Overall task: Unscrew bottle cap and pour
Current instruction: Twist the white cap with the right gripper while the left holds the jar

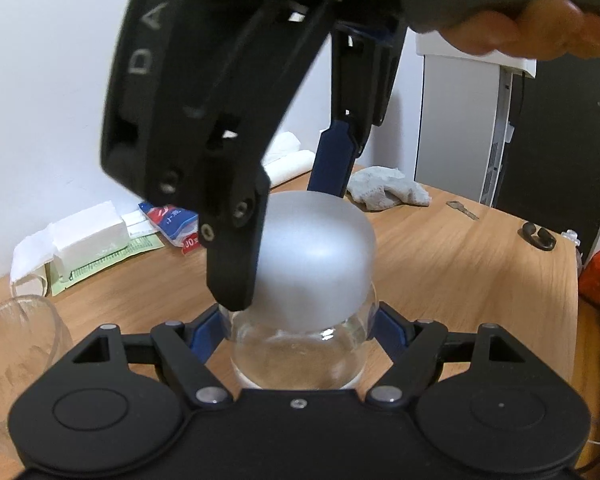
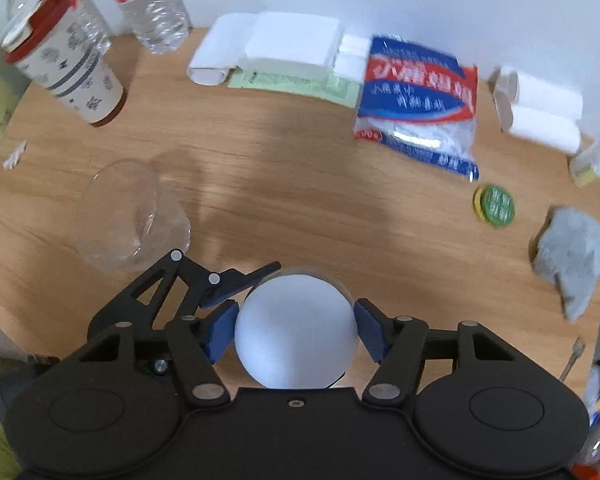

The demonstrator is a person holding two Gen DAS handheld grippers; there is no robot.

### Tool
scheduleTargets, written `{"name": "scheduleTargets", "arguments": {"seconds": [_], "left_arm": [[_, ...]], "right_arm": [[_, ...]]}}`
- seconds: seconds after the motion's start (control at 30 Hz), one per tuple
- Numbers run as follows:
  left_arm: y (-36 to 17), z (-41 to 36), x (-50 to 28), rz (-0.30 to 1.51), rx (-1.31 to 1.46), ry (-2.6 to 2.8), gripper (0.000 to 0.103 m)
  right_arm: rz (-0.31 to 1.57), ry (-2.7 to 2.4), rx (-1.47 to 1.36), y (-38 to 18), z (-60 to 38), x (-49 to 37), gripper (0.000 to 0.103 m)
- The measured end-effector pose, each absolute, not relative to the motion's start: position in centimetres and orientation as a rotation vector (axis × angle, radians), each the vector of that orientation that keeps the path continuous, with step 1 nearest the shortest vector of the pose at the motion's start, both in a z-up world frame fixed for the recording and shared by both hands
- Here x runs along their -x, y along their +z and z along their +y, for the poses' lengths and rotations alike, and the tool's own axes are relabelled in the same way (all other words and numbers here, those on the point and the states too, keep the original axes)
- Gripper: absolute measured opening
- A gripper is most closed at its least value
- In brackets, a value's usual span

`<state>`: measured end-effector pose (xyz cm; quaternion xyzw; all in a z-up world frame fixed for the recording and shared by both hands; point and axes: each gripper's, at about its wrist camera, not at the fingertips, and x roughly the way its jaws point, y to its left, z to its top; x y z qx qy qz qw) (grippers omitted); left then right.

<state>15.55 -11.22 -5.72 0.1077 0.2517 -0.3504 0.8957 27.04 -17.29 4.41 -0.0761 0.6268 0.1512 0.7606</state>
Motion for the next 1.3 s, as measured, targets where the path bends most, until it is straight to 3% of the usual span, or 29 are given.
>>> {"name": "scheduleTargets", "arguments": {"seconds": [0.93,1.0,1.07,1.3], "left_arm": [[-5.1,-10.7,-16.9,0.563,-0.256,-0.836,0.078],[-5.3,-11.2,-16.7,0.561,-0.255,-0.831,0.079],[-5.3,-11.0,-16.5,0.556,-0.259,-0.825,0.079],[-5.4,-11.6,-16.0,0.537,-0.278,-0.789,0.079]], "right_arm": [[1.247,0.707,0.546,4.2,-16.8,-25.0,0.069],[1.248,0.673,0.506,4.1,-16.9,-24.9,0.072],[1.288,0.646,0.435,4.2,-17.1,-25.0,0.084],[1.433,0.372,0.126,4.7,-18.4,-27.2,0.086]]}}
